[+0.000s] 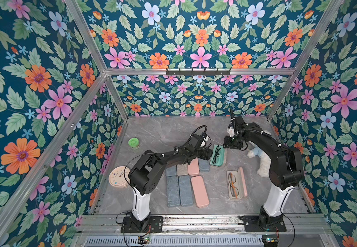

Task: Close the glasses case
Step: Adjust the glasses case at the center of the board.

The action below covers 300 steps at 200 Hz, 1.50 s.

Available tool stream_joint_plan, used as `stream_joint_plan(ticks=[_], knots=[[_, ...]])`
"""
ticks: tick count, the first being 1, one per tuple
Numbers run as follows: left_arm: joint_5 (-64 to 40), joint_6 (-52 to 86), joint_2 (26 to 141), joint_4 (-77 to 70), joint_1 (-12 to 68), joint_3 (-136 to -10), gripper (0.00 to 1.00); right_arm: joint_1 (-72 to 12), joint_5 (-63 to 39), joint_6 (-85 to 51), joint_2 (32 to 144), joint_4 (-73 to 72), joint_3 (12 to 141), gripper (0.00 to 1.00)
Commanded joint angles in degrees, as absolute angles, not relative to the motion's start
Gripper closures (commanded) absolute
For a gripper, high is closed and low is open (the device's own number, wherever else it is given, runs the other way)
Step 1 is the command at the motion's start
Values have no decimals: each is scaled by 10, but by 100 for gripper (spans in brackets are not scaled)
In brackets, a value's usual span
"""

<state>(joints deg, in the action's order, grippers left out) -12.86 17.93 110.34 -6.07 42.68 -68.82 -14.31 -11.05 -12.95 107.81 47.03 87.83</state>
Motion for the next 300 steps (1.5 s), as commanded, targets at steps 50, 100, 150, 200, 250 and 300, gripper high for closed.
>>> stream_joint_plan(ticks=[50,100,150,200,250,300], knots=[[-125,177,1102,-70,425,-689,22,-173,-99,-73,1113,502,910,54],[-126,177,1100,-70,425,-689,23,-184,-96,-57,1120,508,918,59],[-125,177,1100,-70,424,-688,23,-192,-105,-42,1118,505,914,63],[-121,179,1095,-73,424,-684,23,-198,-116,-39,1104,487,895,63],[-120,182,1092,-76,422,-681,23,-197,-126,-41,1099,483,894,63],[-116,184,1092,-77,420,-679,23,-199,-145,-36,1102,486,900,63]])
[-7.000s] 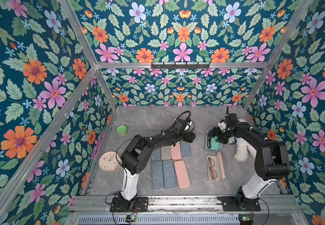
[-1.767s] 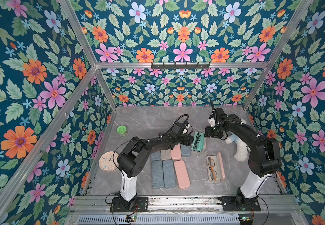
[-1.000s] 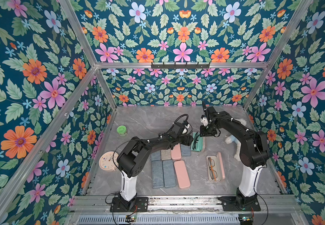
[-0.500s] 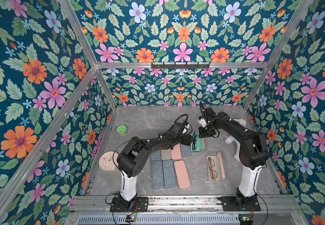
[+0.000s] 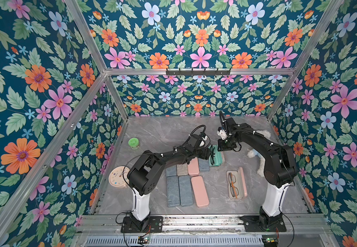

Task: Close the glasses case
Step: Adjust the glasses case at the center of the board, then close the glasses case at the center of the board.

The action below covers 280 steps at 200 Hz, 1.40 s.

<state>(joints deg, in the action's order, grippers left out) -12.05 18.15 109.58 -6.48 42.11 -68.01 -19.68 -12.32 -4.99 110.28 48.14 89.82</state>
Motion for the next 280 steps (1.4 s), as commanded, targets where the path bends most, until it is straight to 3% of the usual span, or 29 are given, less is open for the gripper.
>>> stream_joint_plan(ticks=[1,58,102,153,173,231,280], knots=[[-116,184,1092,-77,420,-679,23,-199,-145,-36,1102,487,901,63],[-105,192,1089,-71,416,-678,23,-196,-147,-69,1072,465,877,56],[-84,195,1081,-40,416,-687,23,-151,-261,-129,988,393,826,46],[-89,198,1089,15,416,-718,24,-99,-396,-189,923,316,739,46],[-102,195,1097,34,415,-728,26,-99,-403,-195,918,300,716,47],[-102,184,1114,57,414,-731,47,-98,-405,-213,912,224,663,55],[-95,181,1121,55,413,-731,57,-87,-406,-223,927,192,643,63]])
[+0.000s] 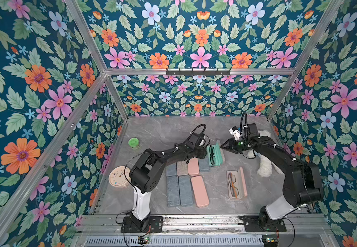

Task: Close the glasses case
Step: Close the glasses case at the center of the board.

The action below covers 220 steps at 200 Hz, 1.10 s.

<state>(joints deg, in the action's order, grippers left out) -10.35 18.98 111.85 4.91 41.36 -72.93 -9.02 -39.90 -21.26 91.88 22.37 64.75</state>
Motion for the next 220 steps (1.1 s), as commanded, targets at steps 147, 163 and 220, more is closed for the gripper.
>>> stream_joint_plan(ticks=[147,163,220], knots=[[-97,182,1130,49,410,-729,66,-85,-361,-226,933,148,600,68],[-97,182,1129,48,410,-728,67,-85,-361,-226,933,147,597,68],[-102,182,1130,46,410,-728,70,-85,-359,-225,933,142,590,69]])
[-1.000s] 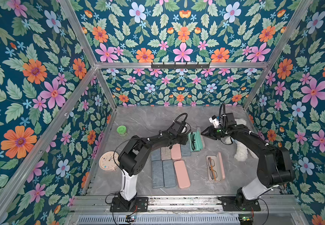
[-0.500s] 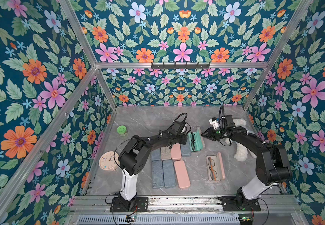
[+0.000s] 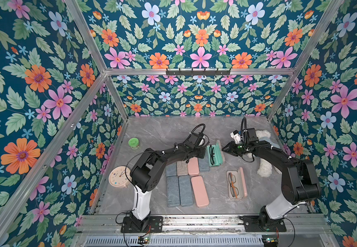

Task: Close the glasses case
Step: Close the glasses case at the center of the board.

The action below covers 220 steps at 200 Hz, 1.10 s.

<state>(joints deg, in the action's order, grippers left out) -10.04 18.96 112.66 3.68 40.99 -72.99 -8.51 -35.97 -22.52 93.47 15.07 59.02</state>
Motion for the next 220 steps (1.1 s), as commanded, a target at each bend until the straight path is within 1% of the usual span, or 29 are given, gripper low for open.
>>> stream_joint_plan(ticks=[1,220], knots=[[-102,182,1130,46,410,-728,70,-85,-359,-225,933,143,591,69],[-107,184,1131,45,410,-727,77,-86,-379,-228,945,135,586,73]])
